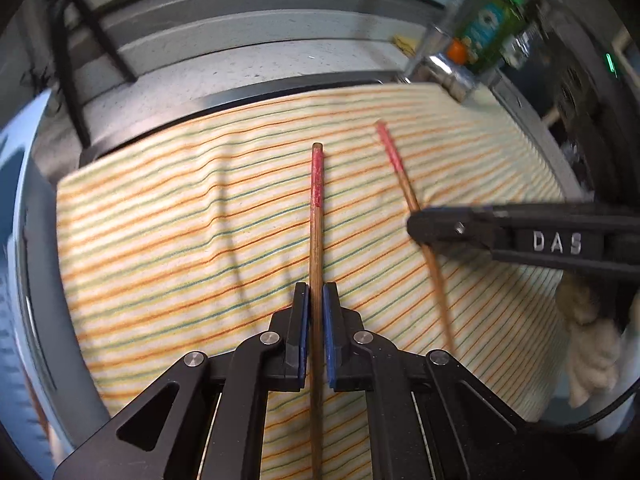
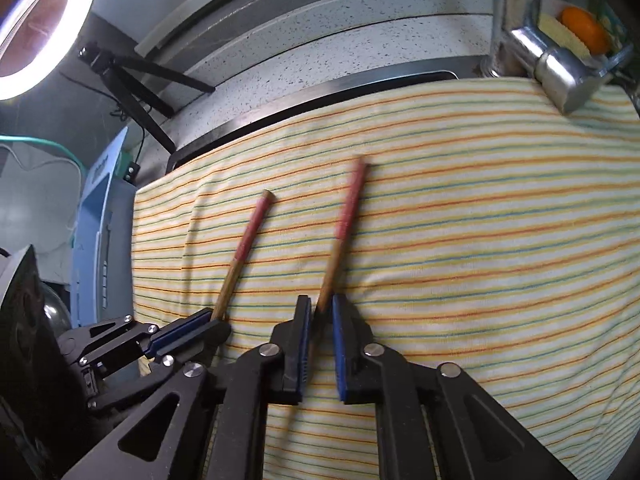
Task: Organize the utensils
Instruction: 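Close the left tool on one chopstick while the right tool grips the other chopstick, then lift both chopsticks upright and carry them into the blue basket with both tools, then open both tools to release the chopsticks in the basket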
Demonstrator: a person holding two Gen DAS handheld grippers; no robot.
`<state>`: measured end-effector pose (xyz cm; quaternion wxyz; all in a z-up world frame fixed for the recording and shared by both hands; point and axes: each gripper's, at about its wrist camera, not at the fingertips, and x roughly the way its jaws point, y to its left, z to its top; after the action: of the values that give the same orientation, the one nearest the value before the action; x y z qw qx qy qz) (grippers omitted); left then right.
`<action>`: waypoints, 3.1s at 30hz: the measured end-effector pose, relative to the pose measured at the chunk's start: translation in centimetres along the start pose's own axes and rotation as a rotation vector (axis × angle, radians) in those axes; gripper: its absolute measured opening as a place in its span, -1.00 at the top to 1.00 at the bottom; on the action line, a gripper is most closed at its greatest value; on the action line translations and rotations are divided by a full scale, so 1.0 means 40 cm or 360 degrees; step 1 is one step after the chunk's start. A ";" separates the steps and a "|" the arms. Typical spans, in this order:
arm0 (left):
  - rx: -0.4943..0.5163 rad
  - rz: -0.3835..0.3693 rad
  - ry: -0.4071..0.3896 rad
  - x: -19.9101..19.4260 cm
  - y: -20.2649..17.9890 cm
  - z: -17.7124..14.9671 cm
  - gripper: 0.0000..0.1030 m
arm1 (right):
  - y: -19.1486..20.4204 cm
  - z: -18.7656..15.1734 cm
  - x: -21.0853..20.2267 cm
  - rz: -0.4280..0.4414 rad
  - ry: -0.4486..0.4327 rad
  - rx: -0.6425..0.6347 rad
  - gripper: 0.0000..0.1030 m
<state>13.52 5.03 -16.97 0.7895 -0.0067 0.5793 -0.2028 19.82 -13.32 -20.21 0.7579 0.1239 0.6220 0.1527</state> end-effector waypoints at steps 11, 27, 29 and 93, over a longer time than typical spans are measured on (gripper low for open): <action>-0.0208 -0.0056 -0.0103 0.002 0.000 -0.023 0.89 | 0.016 -0.031 0.003 -0.0062 -0.0066 -0.0076 0.88; -0.0353 -0.0129 -0.0334 -0.167 0.059 -0.051 0.89 | 0.050 -0.029 -0.099 0.0168 -0.0163 -0.0012 0.88; -0.0366 -0.0117 -0.0373 -0.199 0.074 -0.055 0.89 | 0.078 -0.021 -0.112 0.0207 -0.0176 -0.0035 0.88; -0.0789 0.0348 -0.0519 -0.382 0.499 -0.176 0.72 | 0.618 0.044 0.080 0.0435 0.0018 -0.0478 0.80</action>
<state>9.53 29.92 -10.27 0.8633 -0.1692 0.4743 0.0343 20.19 10.71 -13.43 0.7365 0.0919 0.5740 0.3460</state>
